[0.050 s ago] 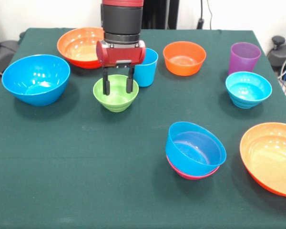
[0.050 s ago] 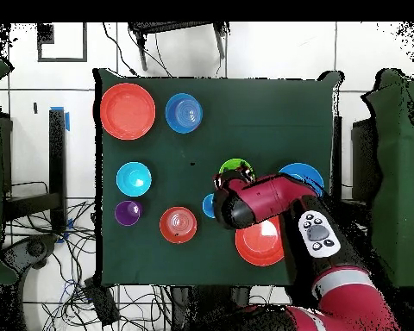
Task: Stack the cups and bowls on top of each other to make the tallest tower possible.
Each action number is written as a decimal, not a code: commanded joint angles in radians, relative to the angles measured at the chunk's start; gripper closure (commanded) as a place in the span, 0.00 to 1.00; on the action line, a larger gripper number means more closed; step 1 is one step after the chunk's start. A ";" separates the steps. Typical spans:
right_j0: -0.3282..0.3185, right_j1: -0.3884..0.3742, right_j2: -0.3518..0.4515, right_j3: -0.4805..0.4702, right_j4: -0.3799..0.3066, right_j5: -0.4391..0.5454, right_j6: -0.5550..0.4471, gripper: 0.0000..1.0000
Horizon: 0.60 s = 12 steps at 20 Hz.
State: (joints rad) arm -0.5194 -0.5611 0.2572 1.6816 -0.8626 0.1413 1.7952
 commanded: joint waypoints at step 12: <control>-0.148 0.120 0.217 -0.122 -0.120 -0.037 -0.079 0.00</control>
State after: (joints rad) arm -0.6708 -0.5041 0.3585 1.6184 -0.9002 0.1287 1.7952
